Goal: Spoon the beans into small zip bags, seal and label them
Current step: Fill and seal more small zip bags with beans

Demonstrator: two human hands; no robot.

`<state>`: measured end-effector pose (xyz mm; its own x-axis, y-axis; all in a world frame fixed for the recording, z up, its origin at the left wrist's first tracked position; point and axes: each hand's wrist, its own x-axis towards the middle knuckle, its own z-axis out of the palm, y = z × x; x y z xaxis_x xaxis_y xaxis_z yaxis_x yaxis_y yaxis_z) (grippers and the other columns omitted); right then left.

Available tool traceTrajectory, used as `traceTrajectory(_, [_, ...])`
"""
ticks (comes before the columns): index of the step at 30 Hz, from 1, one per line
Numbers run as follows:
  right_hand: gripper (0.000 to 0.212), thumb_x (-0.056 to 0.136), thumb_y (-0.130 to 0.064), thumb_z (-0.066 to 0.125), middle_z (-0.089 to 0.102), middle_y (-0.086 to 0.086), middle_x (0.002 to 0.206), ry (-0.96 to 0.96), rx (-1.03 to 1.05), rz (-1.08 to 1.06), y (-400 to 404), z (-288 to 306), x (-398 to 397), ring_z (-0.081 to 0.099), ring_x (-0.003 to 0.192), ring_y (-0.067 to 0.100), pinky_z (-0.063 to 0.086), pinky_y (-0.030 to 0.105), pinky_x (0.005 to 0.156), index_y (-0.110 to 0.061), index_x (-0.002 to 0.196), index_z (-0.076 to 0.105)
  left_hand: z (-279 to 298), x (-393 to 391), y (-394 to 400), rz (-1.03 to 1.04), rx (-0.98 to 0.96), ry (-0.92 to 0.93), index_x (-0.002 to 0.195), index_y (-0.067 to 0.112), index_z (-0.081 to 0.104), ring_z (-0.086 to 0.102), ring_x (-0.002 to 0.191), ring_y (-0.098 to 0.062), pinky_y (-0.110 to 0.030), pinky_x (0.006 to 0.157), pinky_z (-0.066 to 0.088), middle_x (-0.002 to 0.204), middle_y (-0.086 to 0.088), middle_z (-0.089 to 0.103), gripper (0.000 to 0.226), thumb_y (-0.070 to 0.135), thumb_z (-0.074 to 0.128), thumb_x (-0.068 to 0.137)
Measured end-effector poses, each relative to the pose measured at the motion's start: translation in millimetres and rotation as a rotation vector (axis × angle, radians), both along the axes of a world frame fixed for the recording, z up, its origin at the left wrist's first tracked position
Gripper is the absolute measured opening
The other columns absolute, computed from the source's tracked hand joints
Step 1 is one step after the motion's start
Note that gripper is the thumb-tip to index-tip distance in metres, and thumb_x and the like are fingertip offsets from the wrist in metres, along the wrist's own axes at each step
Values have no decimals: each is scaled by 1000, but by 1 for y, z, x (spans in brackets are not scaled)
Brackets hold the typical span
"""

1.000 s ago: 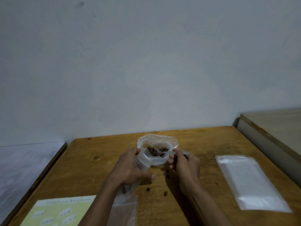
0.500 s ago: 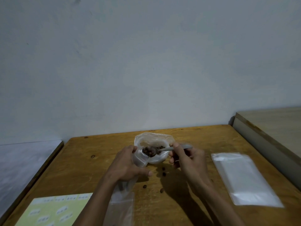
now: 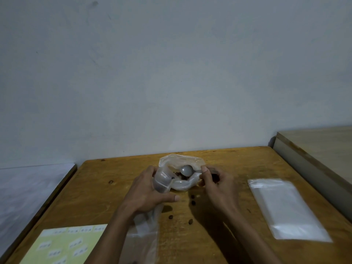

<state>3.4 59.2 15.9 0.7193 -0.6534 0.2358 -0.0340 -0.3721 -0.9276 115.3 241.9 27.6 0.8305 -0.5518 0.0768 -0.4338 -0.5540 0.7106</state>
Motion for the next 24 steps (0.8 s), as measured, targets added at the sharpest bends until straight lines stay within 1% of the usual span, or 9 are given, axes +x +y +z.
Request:
traceTrajectory(1, [10,99,-32,59,71,-14,84,45,35,15,0,-3,4,68,80,0,51,13,63,-32,100,69,4,-3,3,-3,-44,15,120,35,47,55,96,4,-18,71,48,111,22,55,84,50,95,53])
traceTrajectory(3, [18,95,-42,62,72,-4,108,188,19,6,2,-8,8,67,101,11,57,31,84,-32,108,68,10,-8,9,7,-142,35,122,35,49,59,97,4,-19,72,52,111,22,59,86,52,95,51])
traceTrajectory(4, [33,91,-49,64,66,-2,122,269,-68,-40,3,-9,8,60,114,15,52,38,96,-31,119,66,12,-9,12,16,-184,33,122,36,49,61,98,2,-22,74,56,112,21,61,88,56,94,49])
traceTrajectory(6, [48,86,-57,65,55,-4,128,257,-247,-141,11,-1,3,46,123,14,42,40,103,-30,127,63,16,-13,16,29,-248,12,123,37,50,65,99,0,-23,74,58,114,19,63,90,58,94,47])
traceTrajectory(9, [40,80,-64,65,58,-14,112,-17,-283,31,30,26,-4,51,110,5,47,28,91,-33,104,72,23,-20,18,36,-333,-10,124,37,50,64,98,8,-13,70,55,114,20,64,90,50,96,48])
traceTrajectory(11, [41,75,-67,65,63,-16,103,-32,-309,166,45,40,-1,57,102,3,51,24,82,-31,92,76,26,-24,17,34,-360,-23,126,34,48,65,98,1,-15,70,57,115,17,64,92,47,95,48])
traceTrajectory(17, [24,94,-35,64,72,-7,89,-42,-353,188,61,58,11,65,79,6,56,35,73,-17,85,78,29,-23,33,100,-422,11,126,27,50,65,101,-7,-27,77,59,115,10,63,97,52,96,45])
traceTrajectory(21, [29,99,-37,55,70,-9,82,-83,-337,134,54,55,7,62,75,4,57,36,66,-19,89,75,32,-22,45,113,-724,240,108,12,66,71,95,-19,-25,76,60,101,-4,73,43,33,75,72])
traceTrajectory(24, [23,89,-41,66,73,-2,86,-142,-14,306,52,57,-1,69,81,11,61,33,69,-19,91,73,32,-22,48,81,-786,229,91,9,71,70,81,-13,-22,71,59,84,0,74,21,26,70,78])
